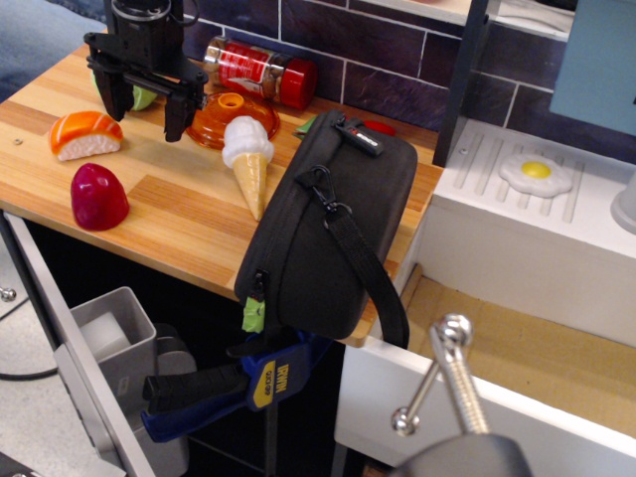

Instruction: Unzip zipper bag

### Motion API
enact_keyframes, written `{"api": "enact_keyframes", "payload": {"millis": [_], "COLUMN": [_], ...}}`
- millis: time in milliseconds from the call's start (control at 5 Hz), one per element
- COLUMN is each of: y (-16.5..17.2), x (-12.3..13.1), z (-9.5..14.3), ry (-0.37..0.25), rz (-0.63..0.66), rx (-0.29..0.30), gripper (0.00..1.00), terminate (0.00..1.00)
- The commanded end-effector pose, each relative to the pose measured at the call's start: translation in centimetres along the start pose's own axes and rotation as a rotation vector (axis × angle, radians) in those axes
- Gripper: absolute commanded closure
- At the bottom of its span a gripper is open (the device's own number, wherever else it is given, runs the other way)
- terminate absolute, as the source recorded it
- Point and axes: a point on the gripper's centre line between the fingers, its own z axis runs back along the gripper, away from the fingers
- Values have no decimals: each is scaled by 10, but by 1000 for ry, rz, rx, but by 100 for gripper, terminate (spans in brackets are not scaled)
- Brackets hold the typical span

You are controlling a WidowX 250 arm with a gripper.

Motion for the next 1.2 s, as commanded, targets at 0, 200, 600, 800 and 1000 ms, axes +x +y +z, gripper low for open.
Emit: {"api": "enact_keyframes", "payload": {"millis": [0, 200, 600, 800, 1000], "y": [0, -17, -52, -76, -94], "x": [0, -24, -87, -118, -144], "z": [0, 29, 78, 84, 89], "ry": [0, 1, -2, 41, 32], "rz": [0, -38, -149, -218, -251], "rx": [0, -72, -205, -210, -222], "gripper": [0, 0, 0, 0, 0], "terminate": [0, 0, 0, 0, 0]}}
